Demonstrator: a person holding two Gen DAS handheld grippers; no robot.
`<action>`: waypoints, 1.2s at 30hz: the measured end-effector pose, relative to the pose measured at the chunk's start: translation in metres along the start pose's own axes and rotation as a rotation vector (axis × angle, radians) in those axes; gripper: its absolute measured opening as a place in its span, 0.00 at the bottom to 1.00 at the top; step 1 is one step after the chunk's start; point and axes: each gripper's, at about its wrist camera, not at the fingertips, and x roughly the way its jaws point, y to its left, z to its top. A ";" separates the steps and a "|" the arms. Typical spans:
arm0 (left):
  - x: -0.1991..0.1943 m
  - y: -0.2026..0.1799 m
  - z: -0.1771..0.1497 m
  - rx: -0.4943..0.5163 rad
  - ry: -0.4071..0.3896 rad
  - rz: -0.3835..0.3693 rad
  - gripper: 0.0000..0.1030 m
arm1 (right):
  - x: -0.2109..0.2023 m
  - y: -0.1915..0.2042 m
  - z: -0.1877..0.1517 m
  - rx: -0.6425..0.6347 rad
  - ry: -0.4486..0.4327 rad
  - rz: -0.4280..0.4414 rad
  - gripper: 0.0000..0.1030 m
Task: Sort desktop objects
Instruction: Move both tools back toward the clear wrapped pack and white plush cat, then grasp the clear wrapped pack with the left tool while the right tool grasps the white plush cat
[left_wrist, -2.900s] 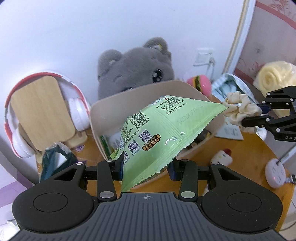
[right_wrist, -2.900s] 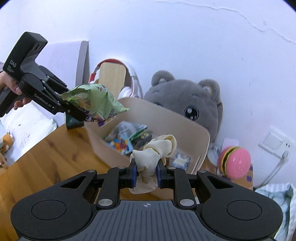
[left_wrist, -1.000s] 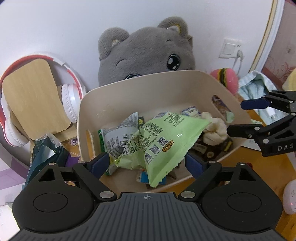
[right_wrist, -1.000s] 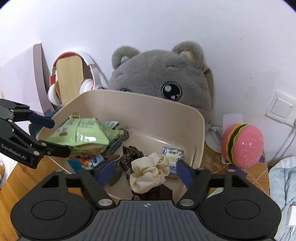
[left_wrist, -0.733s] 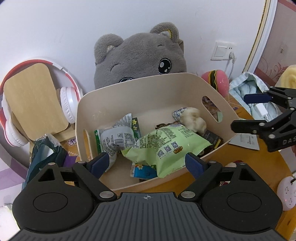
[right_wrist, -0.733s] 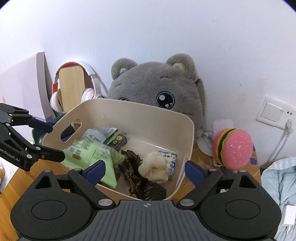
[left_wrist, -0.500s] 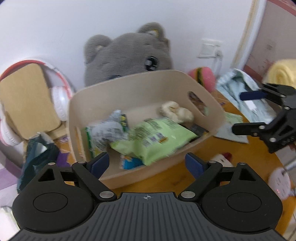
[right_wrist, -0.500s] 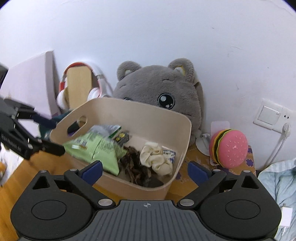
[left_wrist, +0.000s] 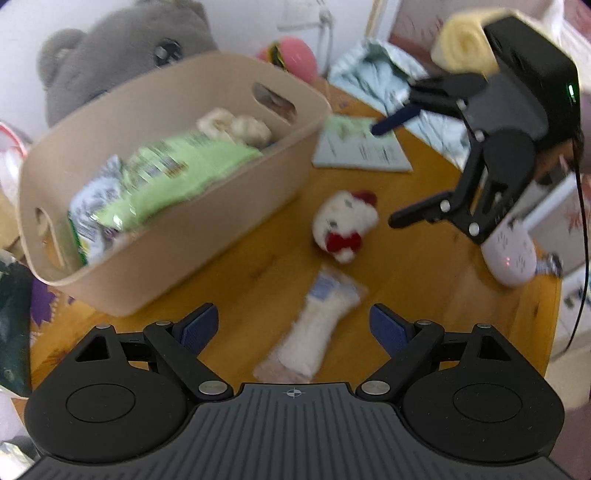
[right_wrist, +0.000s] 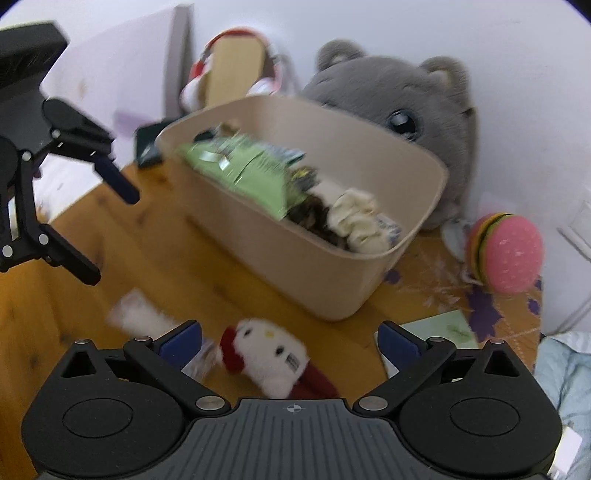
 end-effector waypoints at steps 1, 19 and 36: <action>0.004 -0.004 -0.003 0.006 0.014 0.007 0.88 | 0.002 0.002 -0.001 -0.021 0.012 0.009 1.00; 0.064 -0.018 -0.014 0.069 0.146 -0.025 0.88 | 0.052 0.019 -0.023 -0.391 0.131 0.082 0.90; 0.083 -0.010 -0.008 0.089 0.152 -0.058 0.32 | 0.070 -0.001 -0.028 -0.327 0.159 0.159 0.58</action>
